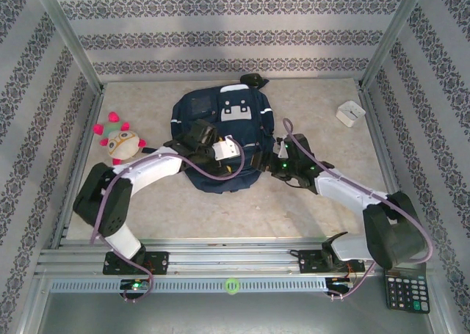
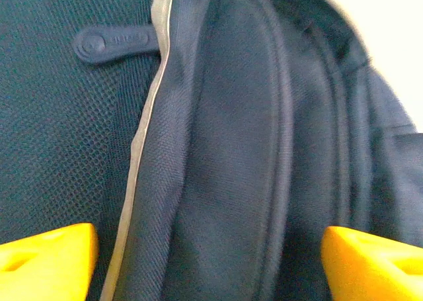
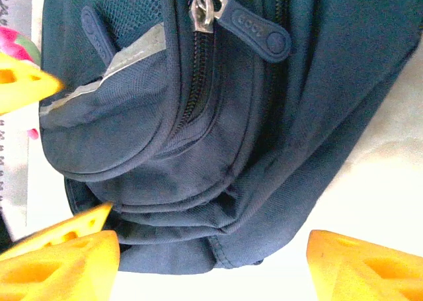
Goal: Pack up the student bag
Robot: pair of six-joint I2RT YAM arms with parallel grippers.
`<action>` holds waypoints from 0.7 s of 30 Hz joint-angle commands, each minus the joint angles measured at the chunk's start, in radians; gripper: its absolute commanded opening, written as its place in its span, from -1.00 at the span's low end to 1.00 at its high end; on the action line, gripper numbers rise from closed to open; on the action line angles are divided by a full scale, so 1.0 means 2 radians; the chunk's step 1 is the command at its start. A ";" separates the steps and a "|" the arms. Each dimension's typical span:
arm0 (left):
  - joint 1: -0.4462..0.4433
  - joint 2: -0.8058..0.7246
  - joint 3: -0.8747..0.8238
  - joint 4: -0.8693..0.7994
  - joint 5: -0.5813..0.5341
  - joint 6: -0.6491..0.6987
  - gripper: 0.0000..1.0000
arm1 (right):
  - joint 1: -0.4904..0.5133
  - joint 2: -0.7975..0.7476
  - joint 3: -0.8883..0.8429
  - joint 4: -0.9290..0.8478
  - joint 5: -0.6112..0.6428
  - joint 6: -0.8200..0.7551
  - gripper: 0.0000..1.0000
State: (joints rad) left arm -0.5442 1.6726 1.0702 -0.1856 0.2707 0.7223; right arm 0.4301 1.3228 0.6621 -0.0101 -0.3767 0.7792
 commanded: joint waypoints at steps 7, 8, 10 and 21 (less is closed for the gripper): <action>-0.003 -0.048 0.110 -0.068 -0.010 -0.056 -0.92 | 0.007 -0.075 -0.039 0.006 0.021 0.048 0.49; 0.002 -0.052 0.148 -0.104 0.000 -0.068 -0.99 | 0.007 -0.084 -0.040 0.006 0.023 0.050 0.49; 0.015 -0.049 0.224 -0.166 0.015 -0.088 -1.00 | 0.008 -0.100 -0.036 0.005 0.026 0.053 0.50; 0.058 0.024 0.504 -0.272 0.028 -0.100 -1.00 | 0.007 -0.155 -0.006 0.011 0.042 0.039 0.53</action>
State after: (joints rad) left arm -0.4370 1.7077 1.9762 -0.8009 0.2733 0.5365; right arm 0.4431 1.0088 0.6559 0.0437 -0.3321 0.8654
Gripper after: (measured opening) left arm 0.043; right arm 0.763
